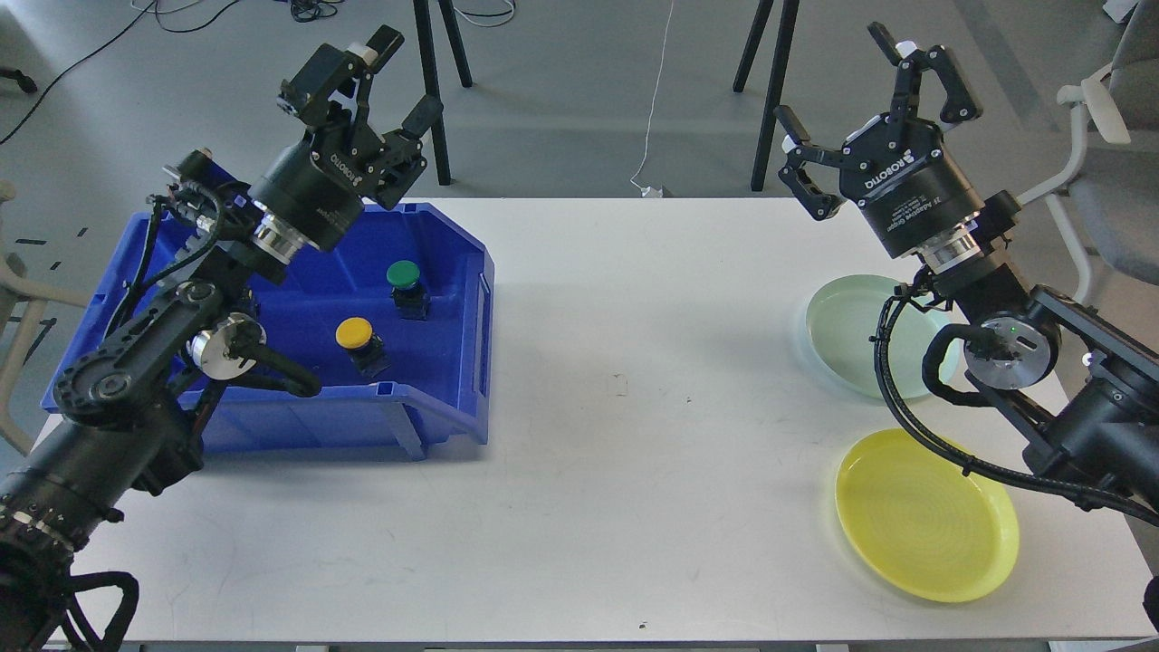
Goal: Pass button and place on color plate
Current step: 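Move the left gripper over the blue bin toward the yellow button, then lower the left gripper into the bin and grasp the yellow button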
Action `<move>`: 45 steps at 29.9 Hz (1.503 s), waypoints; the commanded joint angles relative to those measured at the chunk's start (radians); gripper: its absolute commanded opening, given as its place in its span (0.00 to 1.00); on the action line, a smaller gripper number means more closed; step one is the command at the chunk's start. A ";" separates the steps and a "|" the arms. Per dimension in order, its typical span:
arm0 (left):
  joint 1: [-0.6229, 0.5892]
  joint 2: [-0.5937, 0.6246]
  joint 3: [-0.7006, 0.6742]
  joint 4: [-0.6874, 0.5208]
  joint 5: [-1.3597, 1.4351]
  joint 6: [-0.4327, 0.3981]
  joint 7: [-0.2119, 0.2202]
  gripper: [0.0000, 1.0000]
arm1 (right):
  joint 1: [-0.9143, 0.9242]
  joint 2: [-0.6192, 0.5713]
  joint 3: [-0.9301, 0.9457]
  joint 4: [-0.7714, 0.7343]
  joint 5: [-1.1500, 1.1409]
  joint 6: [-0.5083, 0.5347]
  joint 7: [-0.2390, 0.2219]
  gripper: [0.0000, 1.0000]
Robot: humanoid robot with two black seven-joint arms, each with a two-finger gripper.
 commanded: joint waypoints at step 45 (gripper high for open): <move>-0.817 0.367 1.236 -0.101 0.736 0.056 0.000 0.86 | -0.145 0.000 0.020 -0.012 -0.001 0.000 0.000 0.99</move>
